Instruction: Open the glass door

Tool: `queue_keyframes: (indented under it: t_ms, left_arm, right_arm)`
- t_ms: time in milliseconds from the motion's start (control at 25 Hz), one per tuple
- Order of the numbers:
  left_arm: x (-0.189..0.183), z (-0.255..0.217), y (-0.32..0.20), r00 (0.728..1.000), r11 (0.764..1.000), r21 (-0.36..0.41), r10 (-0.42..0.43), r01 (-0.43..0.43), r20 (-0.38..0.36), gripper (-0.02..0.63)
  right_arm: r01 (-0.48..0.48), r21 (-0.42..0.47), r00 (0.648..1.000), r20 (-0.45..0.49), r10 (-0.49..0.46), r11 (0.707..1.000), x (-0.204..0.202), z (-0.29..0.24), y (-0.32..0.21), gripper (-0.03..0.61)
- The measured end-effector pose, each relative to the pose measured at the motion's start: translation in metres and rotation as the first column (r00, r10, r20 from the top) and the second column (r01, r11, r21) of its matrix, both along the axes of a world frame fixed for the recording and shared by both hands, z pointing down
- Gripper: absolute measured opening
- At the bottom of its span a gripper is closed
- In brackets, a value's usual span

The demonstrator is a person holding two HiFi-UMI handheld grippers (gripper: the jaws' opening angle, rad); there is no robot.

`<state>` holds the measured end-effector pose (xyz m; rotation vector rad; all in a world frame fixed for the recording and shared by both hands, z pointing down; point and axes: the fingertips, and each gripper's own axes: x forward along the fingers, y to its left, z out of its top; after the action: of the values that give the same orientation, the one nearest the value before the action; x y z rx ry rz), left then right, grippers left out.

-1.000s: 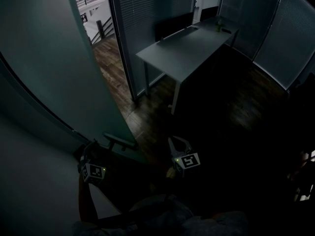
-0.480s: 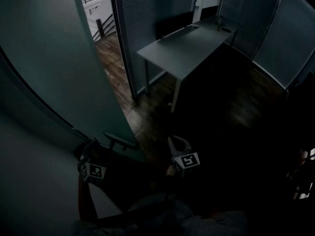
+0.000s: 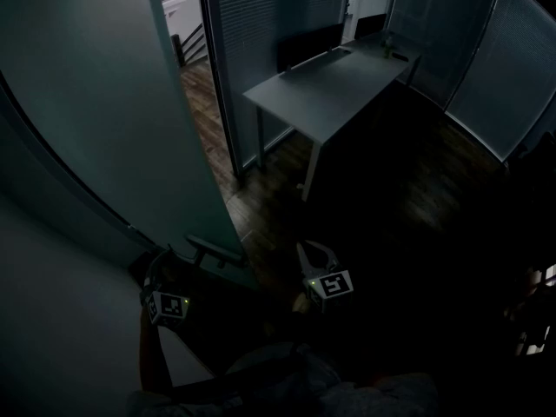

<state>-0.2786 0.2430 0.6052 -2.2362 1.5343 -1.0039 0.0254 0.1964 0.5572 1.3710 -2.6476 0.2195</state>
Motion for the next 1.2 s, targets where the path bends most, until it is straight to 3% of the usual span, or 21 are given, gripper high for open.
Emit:
queue_keyframes:
  t_ms: [120, 320, 440, 520, 720, 880, 1200]
  left_arm:
    - [-0.001, -0.001, 0.0, 0.998, 1.0, 0.008, -0.014, 0.015, -0.065, 0.267]
    - [0.002, -0.035, 0.01, 0.963, 0.998, 0.055, -0.025, 0.041, -0.269, 0.449]
    - [0.004, -0.043, 0.015, 0.964, 0.996, 0.084, -0.016, 0.04, -0.267, 0.453]
    - [0.008, -0.045, 0.019, 0.966, 0.995, 0.096, -0.014, 0.04, -0.258, 0.435]
    - [0.022, -0.051, 0.03, 0.961, 0.992, 0.115, -0.024, 0.058, -0.274, 0.301]
    - [0.035, -0.053, 0.034, 0.958, 0.992, 0.113, -0.027, 0.061, -0.287, 0.238]
    - [0.059, -0.058, 0.042, 0.895, 0.987, 0.107, -0.063, 0.122, -0.441, 0.13]
  right_arm:
    - [0.006, 0.0, 1.0, 0.001, -0.006, 1.0, -0.004, 0.001, 0.0, 0.003]
    - [0.016, -0.006, 1.0, 0.001, -0.016, 1.0, -0.008, 0.001, 0.0, 0.002]
    - [0.026, -0.004, 1.0, -0.002, -0.026, 1.0, -0.012, 0.004, -0.001, 0.002]
    - [0.031, -0.003, 1.0, -0.001, -0.031, 1.0, -0.015, 0.005, -0.001, 0.002]
    - [0.045, -0.001, 0.999, 0.002, -0.045, 0.999, -0.018, 0.004, 0.004, 0.002]
    - [0.045, -0.008, 0.999, 0.005, -0.045, 0.999, -0.017, 0.004, 0.008, 0.003]
    - [0.035, -0.021, 0.999, 0.016, -0.035, 0.999, -0.013, 0.007, 0.013, 0.003]
